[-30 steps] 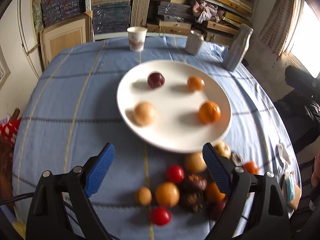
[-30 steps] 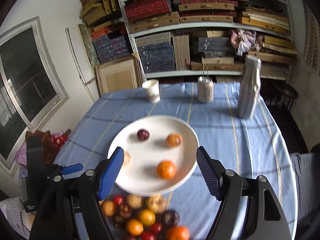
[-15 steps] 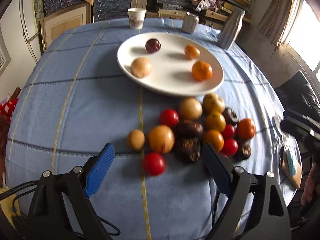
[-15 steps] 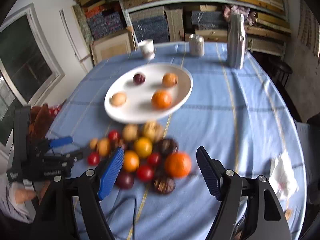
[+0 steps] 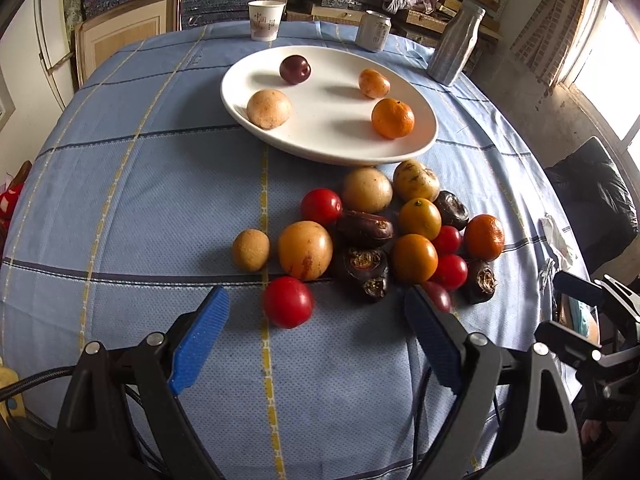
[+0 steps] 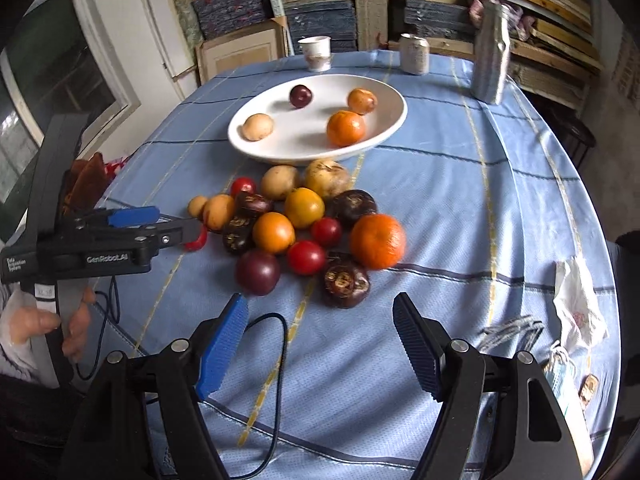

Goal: Organize fruits
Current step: 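Withdraw both open grippers from the plate toward the fruit cluster, then grasp a red tomato with the left gripper while the right gripper grasps a dark brown mangosteen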

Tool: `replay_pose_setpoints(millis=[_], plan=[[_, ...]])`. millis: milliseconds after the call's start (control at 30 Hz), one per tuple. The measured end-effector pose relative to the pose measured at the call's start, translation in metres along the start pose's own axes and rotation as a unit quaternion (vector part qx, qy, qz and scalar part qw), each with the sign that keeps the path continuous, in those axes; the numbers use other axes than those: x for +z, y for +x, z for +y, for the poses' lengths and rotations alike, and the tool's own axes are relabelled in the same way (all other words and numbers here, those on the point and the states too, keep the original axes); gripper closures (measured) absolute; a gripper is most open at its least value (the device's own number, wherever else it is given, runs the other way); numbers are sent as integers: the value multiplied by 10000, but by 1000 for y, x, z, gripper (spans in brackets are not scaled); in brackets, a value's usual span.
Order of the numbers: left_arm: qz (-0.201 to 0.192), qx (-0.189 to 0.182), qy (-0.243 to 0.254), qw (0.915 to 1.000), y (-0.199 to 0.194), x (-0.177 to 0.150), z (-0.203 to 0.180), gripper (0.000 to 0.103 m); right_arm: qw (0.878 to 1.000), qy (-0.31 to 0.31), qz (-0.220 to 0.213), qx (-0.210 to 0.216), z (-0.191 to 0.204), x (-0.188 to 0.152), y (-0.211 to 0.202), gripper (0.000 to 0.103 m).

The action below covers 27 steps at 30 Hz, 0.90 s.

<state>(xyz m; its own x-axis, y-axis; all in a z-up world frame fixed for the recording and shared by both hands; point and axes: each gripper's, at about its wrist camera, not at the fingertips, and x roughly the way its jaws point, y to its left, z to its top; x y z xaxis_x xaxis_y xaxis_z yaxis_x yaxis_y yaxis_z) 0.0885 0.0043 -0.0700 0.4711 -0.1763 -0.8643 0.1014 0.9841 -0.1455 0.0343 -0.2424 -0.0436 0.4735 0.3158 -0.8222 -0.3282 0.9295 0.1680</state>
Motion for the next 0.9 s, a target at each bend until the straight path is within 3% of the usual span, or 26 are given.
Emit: replay_pose_setpoints(millis=[500,733,900], plan=[[144,67,-46,9999,21,1,3,16,9989,463,-39,-99,-33,-10,-1,27],[95,128,-385,9991,25,-1,33,16,9976,672,-28,-181,-43,-14,-2,27],[92,-38,-523,9986,25,-7,45,17,9978,633,67,-170,-40,-15,3,27]])
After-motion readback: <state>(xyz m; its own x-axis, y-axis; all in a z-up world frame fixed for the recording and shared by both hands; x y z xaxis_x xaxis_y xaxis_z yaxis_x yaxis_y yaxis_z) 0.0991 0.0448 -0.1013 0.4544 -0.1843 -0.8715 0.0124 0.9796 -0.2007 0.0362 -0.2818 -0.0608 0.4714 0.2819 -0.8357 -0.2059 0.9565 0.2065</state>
